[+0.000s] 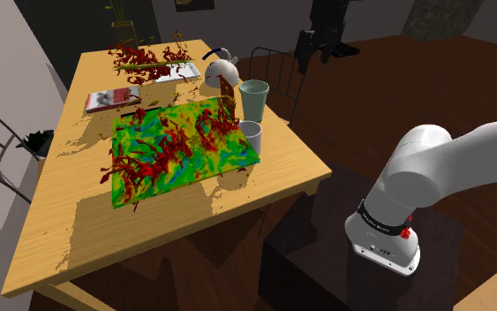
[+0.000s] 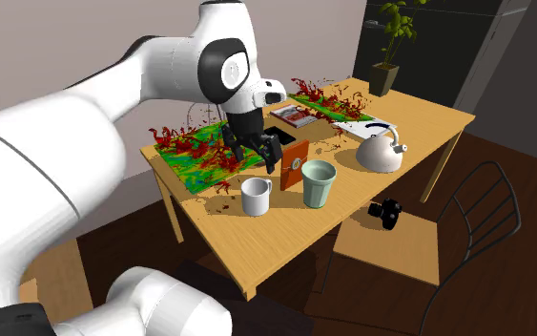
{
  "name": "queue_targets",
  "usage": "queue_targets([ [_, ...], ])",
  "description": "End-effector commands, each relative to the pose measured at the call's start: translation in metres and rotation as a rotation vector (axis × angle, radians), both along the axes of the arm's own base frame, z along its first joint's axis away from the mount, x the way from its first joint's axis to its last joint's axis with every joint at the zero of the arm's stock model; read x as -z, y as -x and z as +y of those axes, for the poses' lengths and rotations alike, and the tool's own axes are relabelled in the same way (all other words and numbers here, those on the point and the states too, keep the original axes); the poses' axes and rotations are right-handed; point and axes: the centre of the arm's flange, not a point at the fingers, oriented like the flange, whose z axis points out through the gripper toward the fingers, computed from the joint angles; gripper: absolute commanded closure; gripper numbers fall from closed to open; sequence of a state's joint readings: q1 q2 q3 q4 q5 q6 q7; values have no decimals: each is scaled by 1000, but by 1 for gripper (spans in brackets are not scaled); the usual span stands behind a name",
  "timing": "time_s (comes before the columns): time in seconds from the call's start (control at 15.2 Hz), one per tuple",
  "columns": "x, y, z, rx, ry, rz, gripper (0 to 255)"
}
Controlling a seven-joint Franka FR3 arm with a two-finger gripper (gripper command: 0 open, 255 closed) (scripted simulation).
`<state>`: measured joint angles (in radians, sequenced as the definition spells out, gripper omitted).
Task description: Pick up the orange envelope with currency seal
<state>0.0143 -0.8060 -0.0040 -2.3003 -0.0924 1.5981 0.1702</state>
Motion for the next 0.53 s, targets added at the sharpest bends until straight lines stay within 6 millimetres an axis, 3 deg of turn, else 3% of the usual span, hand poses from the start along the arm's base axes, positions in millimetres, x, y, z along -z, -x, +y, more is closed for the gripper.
queue_targets([
  [0.0, 0, 0, 0, 0, 0, 0, 0],
  [0.46, 32, -91, 14, 82, -11, 31, 0],
])
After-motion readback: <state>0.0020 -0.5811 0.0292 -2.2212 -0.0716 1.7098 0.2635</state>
